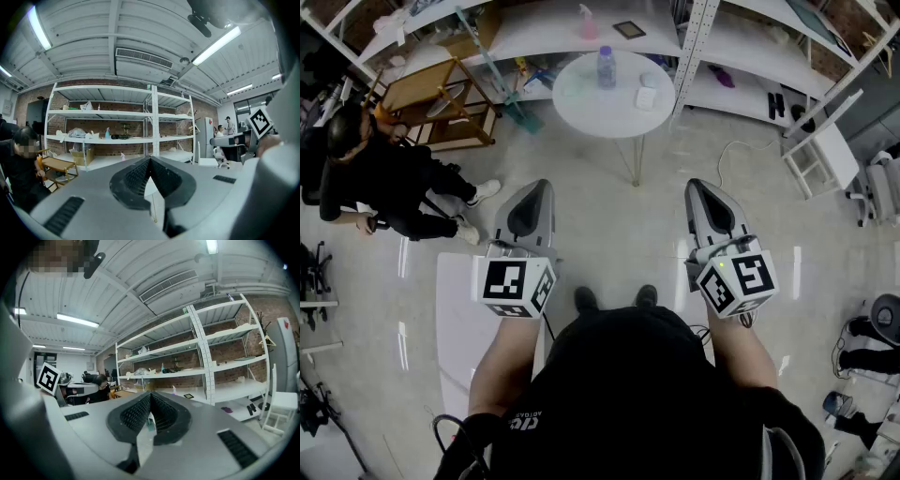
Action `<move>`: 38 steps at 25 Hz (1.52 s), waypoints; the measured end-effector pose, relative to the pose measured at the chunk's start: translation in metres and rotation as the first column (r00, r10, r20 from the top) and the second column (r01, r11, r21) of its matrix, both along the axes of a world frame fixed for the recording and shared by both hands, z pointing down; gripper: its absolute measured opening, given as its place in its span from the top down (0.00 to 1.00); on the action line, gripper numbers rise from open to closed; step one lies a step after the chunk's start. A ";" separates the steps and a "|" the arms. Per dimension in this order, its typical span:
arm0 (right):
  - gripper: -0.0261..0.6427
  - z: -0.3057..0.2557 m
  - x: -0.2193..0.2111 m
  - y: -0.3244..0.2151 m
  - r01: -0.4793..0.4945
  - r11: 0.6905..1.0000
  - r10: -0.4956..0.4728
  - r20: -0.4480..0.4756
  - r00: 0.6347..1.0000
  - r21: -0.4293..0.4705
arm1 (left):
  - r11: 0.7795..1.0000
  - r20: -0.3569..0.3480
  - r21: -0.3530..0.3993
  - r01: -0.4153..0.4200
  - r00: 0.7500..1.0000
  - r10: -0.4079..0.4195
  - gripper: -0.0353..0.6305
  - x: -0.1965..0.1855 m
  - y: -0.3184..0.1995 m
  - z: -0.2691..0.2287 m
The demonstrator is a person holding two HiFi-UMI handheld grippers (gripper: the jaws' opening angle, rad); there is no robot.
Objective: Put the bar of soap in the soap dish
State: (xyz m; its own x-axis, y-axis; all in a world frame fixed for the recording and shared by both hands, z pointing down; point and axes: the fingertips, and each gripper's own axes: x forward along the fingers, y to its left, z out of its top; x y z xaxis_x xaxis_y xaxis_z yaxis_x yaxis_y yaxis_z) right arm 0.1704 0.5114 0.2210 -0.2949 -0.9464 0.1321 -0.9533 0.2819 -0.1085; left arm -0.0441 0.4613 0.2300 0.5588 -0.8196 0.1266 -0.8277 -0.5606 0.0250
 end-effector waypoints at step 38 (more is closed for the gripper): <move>0.95 0.034 0.108 0.031 0.007 0.998 0.000 0.097 0.995 -0.070 | 1.000 0.035 -0.017 0.014 0.999 -0.013 0.94 0.094 0.020 0.005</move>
State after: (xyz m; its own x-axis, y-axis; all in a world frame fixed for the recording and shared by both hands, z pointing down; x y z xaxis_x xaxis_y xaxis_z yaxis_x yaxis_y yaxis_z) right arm 0.2783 0.5423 0.2545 -0.3125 -0.9349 0.1685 -0.9365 0.2735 -0.2194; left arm 0.0502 0.4811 0.2351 0.5430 -0.8244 0.1596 -0.8356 -0.5493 0.0055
